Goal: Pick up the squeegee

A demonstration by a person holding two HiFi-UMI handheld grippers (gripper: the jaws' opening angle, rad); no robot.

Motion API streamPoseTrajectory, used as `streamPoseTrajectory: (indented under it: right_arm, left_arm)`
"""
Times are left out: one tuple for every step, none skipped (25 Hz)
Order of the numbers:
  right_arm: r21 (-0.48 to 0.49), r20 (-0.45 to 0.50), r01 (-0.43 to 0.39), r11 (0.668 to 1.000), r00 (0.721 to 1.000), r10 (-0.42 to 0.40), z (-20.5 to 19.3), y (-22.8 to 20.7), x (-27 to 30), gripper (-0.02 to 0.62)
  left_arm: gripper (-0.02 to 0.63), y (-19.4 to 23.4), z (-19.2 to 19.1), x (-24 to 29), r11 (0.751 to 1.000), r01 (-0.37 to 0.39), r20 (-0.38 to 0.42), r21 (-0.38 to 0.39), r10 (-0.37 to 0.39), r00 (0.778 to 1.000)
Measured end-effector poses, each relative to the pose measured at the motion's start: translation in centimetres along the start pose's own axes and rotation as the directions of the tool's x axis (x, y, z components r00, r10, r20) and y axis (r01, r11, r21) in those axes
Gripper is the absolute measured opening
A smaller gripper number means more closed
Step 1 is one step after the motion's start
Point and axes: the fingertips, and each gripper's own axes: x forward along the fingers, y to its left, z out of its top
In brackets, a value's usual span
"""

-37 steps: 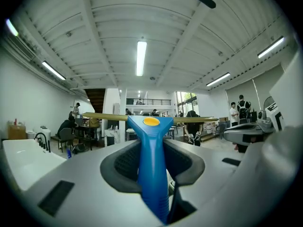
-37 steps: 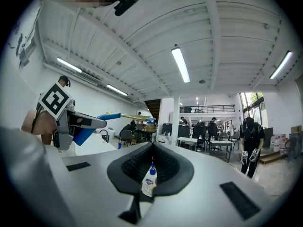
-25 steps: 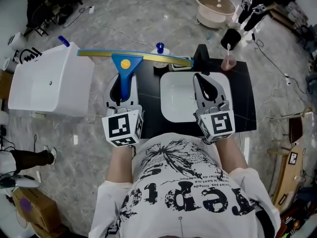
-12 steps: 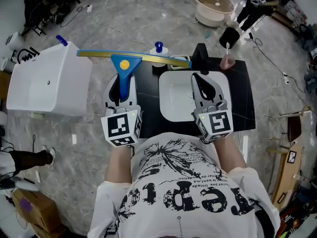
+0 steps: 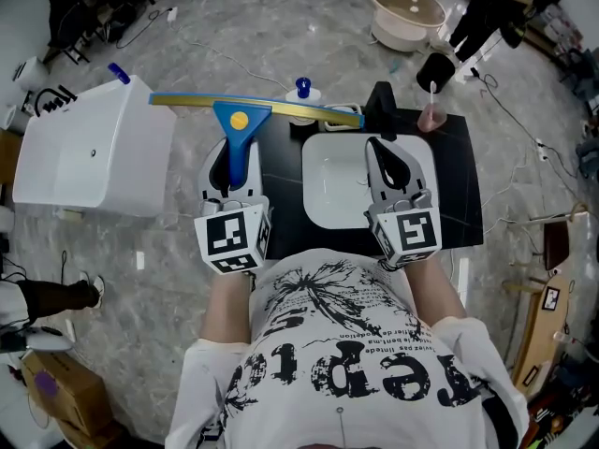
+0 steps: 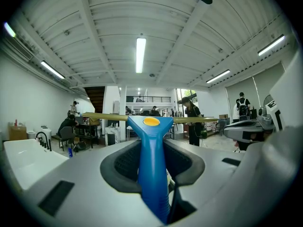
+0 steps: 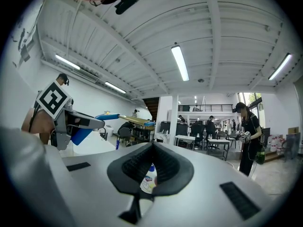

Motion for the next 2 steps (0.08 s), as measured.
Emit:
streamPoseTrajectory:
  right_arm:
    - [-0.001,-0.001,0.001,1.000,1.000,-0.001,-0.05,-0.01,-0.02,0.012]
    - [-0.003,-0.002,0.001,1.000,1.000,-0.001,-0.10,-0.03,-0.04,0.012]
  left_arm:
    - [0.138,0.00,-0.04,0.00,1.000,0.000,-0.001,-0.001,0.000,1.000]
    - [0.138,0.00,-0.08,0.01,1.000,0.000,-0.002,-0.002,0.000,1.000]
